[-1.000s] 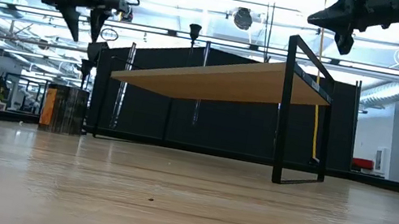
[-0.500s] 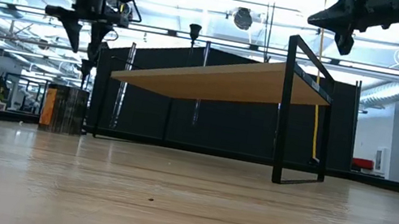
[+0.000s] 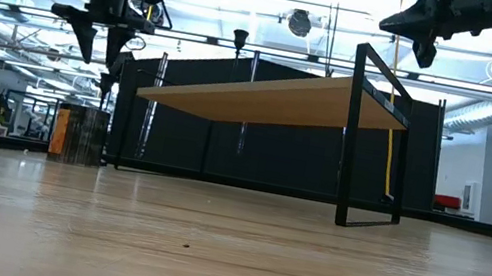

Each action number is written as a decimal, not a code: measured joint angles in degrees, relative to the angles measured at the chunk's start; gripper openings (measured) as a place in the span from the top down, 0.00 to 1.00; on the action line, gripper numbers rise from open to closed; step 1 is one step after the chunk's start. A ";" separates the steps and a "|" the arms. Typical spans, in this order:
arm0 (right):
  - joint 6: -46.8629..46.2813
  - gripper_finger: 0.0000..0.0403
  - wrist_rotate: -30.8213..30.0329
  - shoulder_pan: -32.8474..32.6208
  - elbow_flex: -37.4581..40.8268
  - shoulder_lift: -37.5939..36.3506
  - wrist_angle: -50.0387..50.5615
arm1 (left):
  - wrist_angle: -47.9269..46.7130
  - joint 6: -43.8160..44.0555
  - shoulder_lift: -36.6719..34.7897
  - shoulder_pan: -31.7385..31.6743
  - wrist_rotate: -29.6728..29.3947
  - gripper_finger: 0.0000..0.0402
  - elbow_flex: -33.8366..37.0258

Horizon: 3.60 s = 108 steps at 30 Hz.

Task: Pick & Place candle stick holders
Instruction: Put the top black candle holder on the shelf

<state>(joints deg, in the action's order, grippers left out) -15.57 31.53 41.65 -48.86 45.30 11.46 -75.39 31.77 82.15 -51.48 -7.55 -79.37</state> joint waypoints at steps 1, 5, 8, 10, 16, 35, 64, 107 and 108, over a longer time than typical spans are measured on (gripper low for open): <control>0.00 1.00 0.00 -0.02 0.00 0.00 -0.02 | 0.02 0.00 0.00 0.00 0.00 0.47 0.00; 0.00 1.00 0.01 -0.02 0.02 0.00 -0.02 | 0.24 0.00 0.00 0.00 -0.14 0.47 0.00; 0.00 1.00 0.00 -0.02 0.02 0.00 -0.02 | 0.55 0.00 0.00 0.00 -0.58 0.47 0.00; 0.00 1.00 0.00 -0.02 0.02 0.00 -0.02 | 0.54 0.00 0.00 0.00 -0.59 0.47 0.02; 0.00 1.00 0.00 -0.02 0.02 0.00 -0.02 | 0.55 -0.17 1.86 0.02 -0.57 0.47 0.02; 0.00 1.00 0.00 -0.02 0.04 0.00 -0.02 | 0.71 -3.08 9.76 0.02 0.26 0.47 -0.27; -0.20 1.00 0.00 -0.02 0.04 0.00 -0.04 | 2.20 -4.28 10.32 0.01 0.72 0.92 -0.02; -0.20 1.00 0.00 -0.02 0.04 -0.02 -0.05 | -1.34 -2.72 -4.37 -0.31 -3.57 0.97 0.13; -0.22 1.00 0.00 -0.02 0.04 -0.02 -0.06 | -1.32 -2.65 -4.95 -0.31 -3.96 0.97 0.13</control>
<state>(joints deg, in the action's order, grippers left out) -15.79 31.53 41.63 -48.82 45.28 11.41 -76.71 29.12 77.20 -51.79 -11.51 -79.24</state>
